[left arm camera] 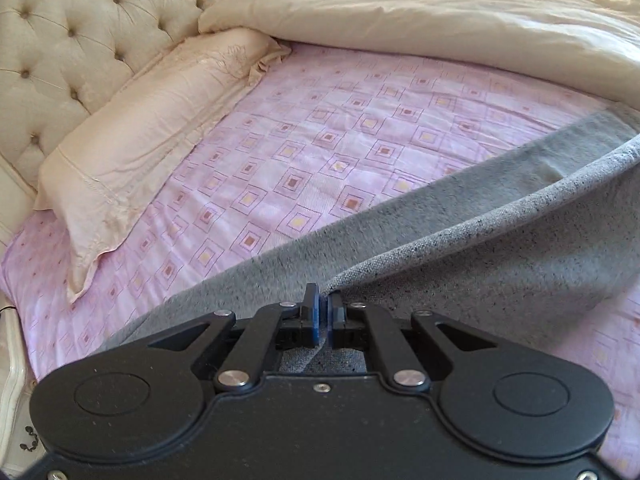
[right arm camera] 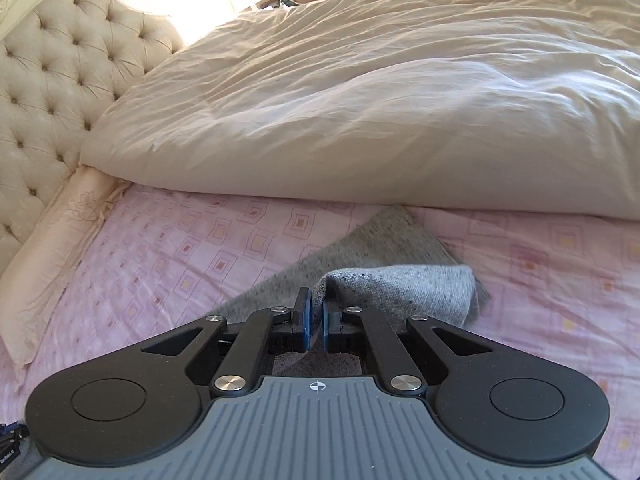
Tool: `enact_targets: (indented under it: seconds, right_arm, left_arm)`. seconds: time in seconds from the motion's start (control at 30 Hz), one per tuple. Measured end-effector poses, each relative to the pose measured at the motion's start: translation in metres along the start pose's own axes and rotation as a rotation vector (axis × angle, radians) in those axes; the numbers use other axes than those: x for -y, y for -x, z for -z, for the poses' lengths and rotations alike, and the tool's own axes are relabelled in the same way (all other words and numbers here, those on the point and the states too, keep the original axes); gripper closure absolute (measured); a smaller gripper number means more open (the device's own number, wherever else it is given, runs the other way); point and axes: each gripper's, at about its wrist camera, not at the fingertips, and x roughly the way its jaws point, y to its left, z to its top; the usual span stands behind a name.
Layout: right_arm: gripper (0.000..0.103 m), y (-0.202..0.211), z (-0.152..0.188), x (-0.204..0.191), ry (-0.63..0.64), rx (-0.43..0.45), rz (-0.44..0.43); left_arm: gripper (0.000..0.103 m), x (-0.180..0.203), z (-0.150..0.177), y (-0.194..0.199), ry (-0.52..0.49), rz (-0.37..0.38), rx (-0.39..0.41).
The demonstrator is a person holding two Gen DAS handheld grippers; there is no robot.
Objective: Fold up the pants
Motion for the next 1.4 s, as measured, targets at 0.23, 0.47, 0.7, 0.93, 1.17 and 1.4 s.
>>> enact_targets:
  seconds: [0.23,0.47,0.7,0.93,1.17,1.4]
  right_arm:
    - [0.097,-0.059,-0.010,-0.014,0.018,-0.056,0.074]
    - [0.096,-0.094,-0.005,-0.017,0.025,-0.090,0.134]
    - [0.078,-0.087,-0.009,-0.005,0.014,-0.052,0.022]
    - [0.073,-0.030,-0.033,0.021,0.014,0.103,-0.033]
    - [0.072,-0.016,-0.015,0.062,-0.024,0.051,-0.017]
    - [0.072,-0.030,0.013,0.096,-0.178,-0.001,0.019]
  left_arm:
    - [0.094,-0.001,-0.019,-0.068,-0.015,0.010,-0.108]
    - [0.093,-0.004,-0.034,-0.100,-0.018,0.005,-0.140]
    - [0.083,-0.007,-0.041,-0.101,0.012,-0.012,-0.161]
    - [0.082,-0.011,-0.050,-0.082,0.029,-0.032,-0.124]
    - [0.081,-0.001,-0.044,-0.076,-0.012,-0.055,-0.128]
    - [0.081,0.012,-0.017,-0.091,-0.101,-0.078,-0.208]
